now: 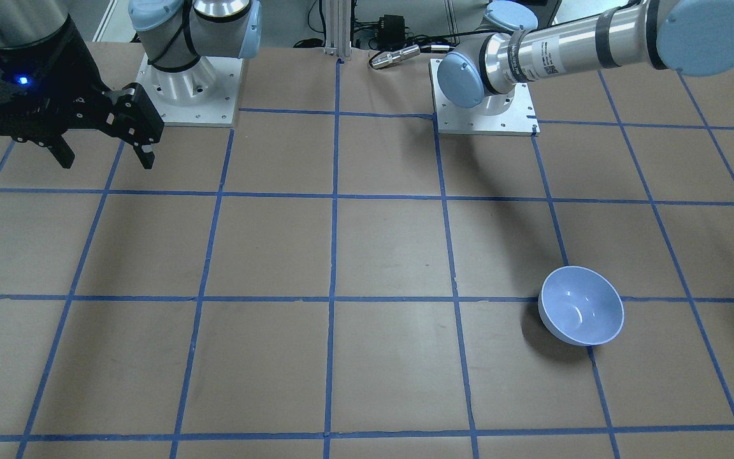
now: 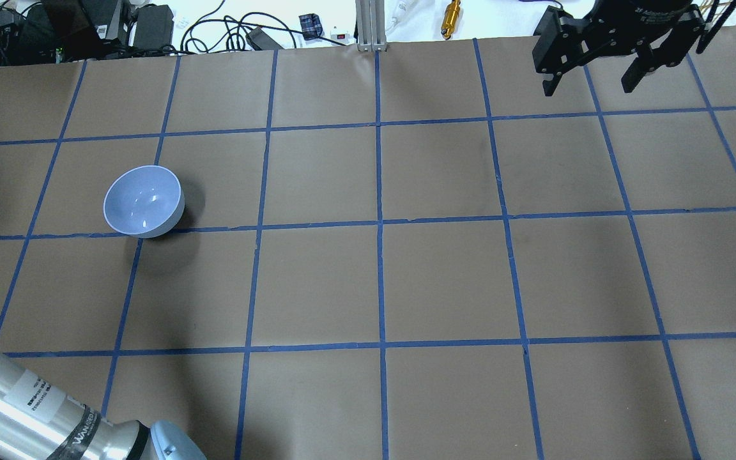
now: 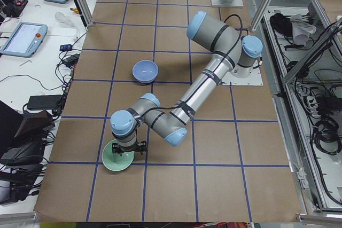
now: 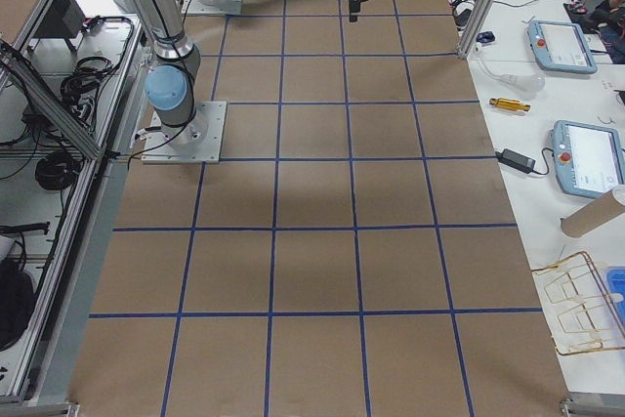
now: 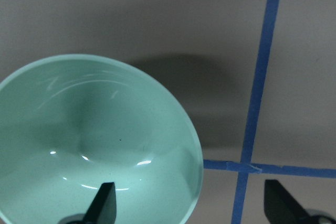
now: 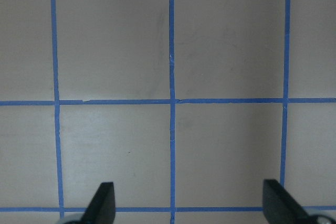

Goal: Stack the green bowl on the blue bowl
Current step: 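Grasp the mint-green bowl rim with the left gripper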

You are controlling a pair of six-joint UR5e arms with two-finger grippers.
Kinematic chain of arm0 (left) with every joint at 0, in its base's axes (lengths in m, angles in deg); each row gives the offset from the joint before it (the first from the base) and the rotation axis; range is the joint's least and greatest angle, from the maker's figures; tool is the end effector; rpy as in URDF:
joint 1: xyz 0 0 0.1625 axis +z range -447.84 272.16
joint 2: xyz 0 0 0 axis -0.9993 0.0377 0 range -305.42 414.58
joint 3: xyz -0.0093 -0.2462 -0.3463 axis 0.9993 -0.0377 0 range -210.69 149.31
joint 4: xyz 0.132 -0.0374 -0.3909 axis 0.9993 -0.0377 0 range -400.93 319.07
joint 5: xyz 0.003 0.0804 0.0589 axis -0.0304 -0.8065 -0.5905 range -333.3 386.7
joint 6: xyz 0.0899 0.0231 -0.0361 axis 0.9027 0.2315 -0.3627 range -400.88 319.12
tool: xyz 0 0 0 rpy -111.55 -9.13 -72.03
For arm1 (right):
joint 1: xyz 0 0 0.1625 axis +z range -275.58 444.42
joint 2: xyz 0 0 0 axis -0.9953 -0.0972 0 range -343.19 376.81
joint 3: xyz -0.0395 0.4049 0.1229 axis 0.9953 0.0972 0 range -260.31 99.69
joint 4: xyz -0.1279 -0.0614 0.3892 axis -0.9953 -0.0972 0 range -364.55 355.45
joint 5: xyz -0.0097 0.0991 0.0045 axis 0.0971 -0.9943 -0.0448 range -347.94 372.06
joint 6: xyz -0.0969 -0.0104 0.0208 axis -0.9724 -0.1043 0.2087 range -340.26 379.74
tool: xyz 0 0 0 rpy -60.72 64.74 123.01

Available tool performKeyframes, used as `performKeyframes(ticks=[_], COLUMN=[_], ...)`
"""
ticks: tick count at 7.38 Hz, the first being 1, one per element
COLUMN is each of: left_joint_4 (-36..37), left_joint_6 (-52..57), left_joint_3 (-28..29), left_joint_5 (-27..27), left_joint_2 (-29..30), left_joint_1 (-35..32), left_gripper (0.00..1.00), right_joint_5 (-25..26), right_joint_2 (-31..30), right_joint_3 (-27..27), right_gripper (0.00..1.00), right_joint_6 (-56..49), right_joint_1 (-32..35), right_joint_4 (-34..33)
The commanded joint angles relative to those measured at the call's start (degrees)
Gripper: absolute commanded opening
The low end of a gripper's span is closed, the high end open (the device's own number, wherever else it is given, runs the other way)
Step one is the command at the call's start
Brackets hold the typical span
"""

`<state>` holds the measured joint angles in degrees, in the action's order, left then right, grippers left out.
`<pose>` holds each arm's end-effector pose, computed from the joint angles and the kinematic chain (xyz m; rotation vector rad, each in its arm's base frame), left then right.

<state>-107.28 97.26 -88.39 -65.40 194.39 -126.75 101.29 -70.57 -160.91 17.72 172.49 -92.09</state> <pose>0.5478 -0.6087 0.2304 2.0894 2.2043 0.0687 0.1171 -0.5200 0.5416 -0.0033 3.1286 -0.1187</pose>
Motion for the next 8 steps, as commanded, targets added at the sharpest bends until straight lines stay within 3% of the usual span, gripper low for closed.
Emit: performKeyframes(ticks=[1, 2, 5, 8], left_joint_4=[0.1, 0.0, -2.3, -4.7], left_joint_6=[2.7, 2.8, 0.8, -6.6], left_joint_3=[0.3, 0.2, -1.5, -9.8], left_joint_5=[0.4, 0.3, 0.2, 0.3], left_joint_2=[1.1, 1.0, -2.7, -13.8], left_joint_1=[0.5, 0.5, 0.4, -3.9], left_gripper=[0.25, 0.00, 0.00, 0.00], right_joint_5=[0.0, 0.0, -0.1, -0.1], right_joint_2=[0.0, 0.0, 0.0, -0.1], right_joint_3=[0.0, 0.0, 0.0, 0.0], right_gripper=[1.00, 1.00, 1.00, 1.00], right_joint_6=[0.0, 0.0, 0.1, 0.1], right_joint_1=[0.0, 0.0, 0.0, 0.0], right_joint_4=[0.0, 0.0, 0.0, 0.0])
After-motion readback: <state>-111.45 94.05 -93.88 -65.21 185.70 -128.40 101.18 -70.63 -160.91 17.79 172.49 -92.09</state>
